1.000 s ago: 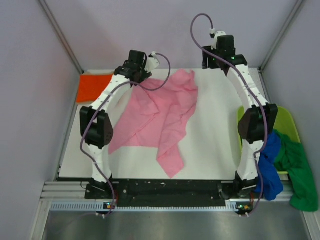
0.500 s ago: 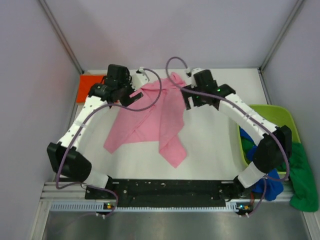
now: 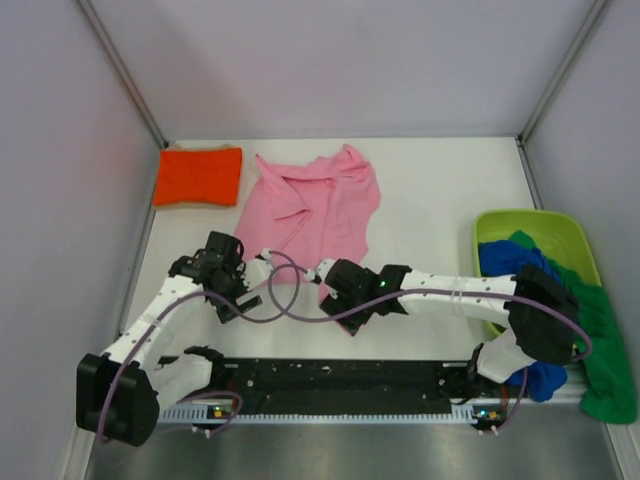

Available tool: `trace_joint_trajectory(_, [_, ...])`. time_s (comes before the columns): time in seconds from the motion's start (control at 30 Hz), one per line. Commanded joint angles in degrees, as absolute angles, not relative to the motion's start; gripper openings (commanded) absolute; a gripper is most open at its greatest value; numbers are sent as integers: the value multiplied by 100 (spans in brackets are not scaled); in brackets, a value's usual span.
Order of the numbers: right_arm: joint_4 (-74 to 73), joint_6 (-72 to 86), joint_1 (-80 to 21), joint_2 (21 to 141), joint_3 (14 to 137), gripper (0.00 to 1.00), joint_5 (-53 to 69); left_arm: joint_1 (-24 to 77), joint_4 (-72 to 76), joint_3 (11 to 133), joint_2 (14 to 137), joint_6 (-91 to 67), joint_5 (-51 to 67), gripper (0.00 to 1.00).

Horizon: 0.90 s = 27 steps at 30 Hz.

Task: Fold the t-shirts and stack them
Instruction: Flatten out the tshirt

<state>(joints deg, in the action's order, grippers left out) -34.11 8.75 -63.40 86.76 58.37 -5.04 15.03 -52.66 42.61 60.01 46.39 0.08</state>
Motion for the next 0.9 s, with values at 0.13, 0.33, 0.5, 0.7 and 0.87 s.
trace_joint_trajectory(0.13, [-2083,1063,-6741,9184,5247,55,-851,1459,-3886,3569,6468,4439,-544,97])
trace_joint_trajectory(0.33, [-2109,1134,-6759,9755,5335,39,-634,1248,-3007,3173,7012,4377,-922,94])
trace_joint_trajectory(0.5, [-2162,1107,-6733,9563,5344,0,-597,1081,-2857,3217,7523,4193,-923,55])
trace_joint_trajectory(0.7, [-2741,1195,-6215,8414,5887,0,-703,801,-3242,3803,7033,4070,-862,0])
trace_joint_trajectory(0.87, [-3005,1415,-4653,6841,6222,0,208,37,-4190,5217,6592,4069,-231,0])
